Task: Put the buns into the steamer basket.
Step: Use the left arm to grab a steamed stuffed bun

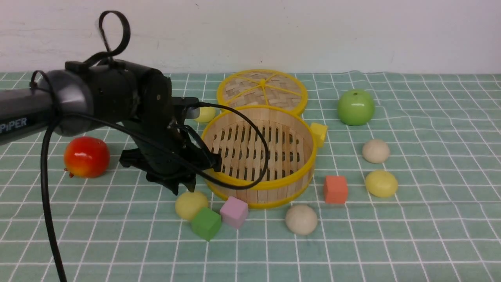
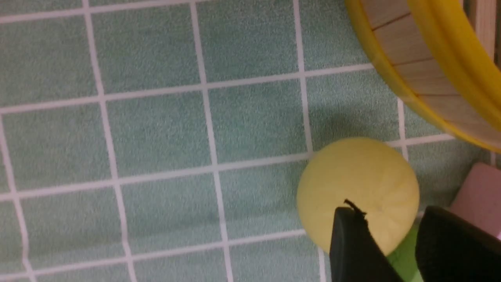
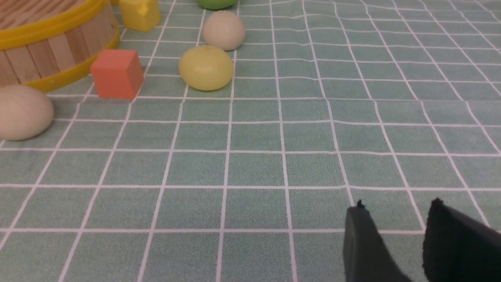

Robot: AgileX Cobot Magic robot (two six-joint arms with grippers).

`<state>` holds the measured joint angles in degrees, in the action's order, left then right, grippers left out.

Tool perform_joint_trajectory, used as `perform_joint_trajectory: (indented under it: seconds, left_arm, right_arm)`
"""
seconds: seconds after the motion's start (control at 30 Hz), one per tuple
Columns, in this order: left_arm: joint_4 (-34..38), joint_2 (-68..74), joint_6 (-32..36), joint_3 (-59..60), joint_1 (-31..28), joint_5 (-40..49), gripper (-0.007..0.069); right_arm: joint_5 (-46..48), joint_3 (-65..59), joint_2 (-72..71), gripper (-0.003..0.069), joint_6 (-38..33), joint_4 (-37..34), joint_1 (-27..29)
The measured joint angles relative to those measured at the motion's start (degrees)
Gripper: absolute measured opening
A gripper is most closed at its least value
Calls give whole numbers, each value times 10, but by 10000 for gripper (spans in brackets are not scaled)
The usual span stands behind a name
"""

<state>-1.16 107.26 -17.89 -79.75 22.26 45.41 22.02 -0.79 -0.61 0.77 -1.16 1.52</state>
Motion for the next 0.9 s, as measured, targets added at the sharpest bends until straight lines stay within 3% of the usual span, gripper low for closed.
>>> perform_joint_trajectory:
  seconds: [0.9]
  left_arm:
    - [7, 43, 6, -3, 0, -23, 238]
  right_arm:
    - [0, 0, 0, 240, 0, 0, 0]
